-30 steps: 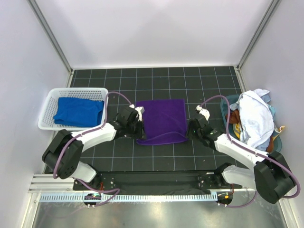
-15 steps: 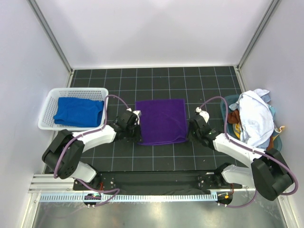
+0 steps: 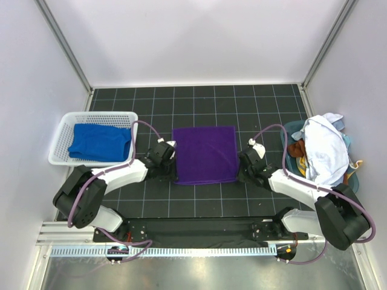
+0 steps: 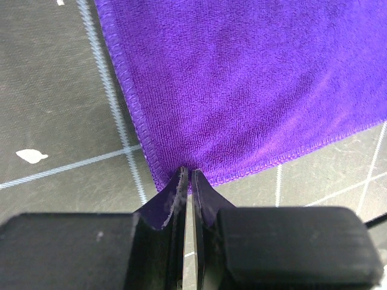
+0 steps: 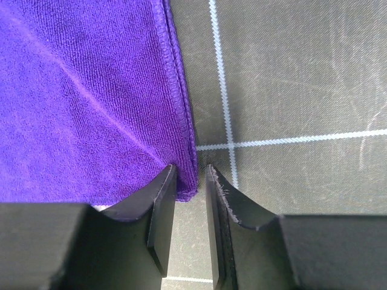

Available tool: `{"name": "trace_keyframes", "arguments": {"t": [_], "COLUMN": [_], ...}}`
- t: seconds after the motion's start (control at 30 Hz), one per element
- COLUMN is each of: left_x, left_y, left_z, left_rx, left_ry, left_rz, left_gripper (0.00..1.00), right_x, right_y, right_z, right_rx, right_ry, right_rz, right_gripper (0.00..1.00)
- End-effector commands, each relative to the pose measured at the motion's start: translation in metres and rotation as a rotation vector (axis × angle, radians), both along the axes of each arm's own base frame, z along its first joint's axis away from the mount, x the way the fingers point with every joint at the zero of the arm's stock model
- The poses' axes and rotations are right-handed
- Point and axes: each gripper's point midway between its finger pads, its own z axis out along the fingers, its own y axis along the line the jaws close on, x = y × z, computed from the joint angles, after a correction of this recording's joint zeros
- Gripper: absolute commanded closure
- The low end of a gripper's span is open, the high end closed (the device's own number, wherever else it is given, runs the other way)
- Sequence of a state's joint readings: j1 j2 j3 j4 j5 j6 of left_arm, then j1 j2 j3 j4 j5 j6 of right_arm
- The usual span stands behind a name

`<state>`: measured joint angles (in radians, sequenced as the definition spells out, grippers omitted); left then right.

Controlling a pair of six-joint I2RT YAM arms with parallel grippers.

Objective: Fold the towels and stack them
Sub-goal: Fold the towel

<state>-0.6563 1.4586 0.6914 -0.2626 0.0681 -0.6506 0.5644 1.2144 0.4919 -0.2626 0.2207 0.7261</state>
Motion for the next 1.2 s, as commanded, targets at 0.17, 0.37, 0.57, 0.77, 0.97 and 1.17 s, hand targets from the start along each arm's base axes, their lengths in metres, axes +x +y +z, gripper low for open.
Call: {"name": "trace_keyframes", "arguments": {"t": [0.17,0.37,0.57,0.77,0.97,1.17], "left_x": [0.000,-0.003,0.002,0.049,0.139,0.196], "left_y": [0.021,0.022,0.013,0.010,0.021,0.010], "left_z": [0.010,0.014,0.046,0.096,0.105,0.082], "left_rx": [0.078,0.077,0.017,0.020,0.027,-0.062], "left_ry": [-0.036,-0.033,-0.078,-0.210,-0.261,-0.232], "left_rz": [0.051,0.039,0.035,0.095,0.182,0.132], "left_gripper": [0.90,0.92,0.90,0.79,0.76,0.71], "right_x": [-0.027,-0.037,-0.006,0.066,0.136,0.180], "right_y": [0.002,-0.007,-0.009,0.000,-0.001,-0.003], "right_z": [-0.003,0.007,0.058,0.084,0.085,0.064], "right_rx": [0.026,0.017,0.009,-0.096,-0.079,-0.092], "right_ry": [0.046,0.040,-0.112,-0.163,-0.193,-0.160], "right_rz": [0.015,0.003,-0.036,-0.039,-0.058,-0.033], "right_gripper": [0.64,0.57,0.45,0.45,0.48,0.49]}}
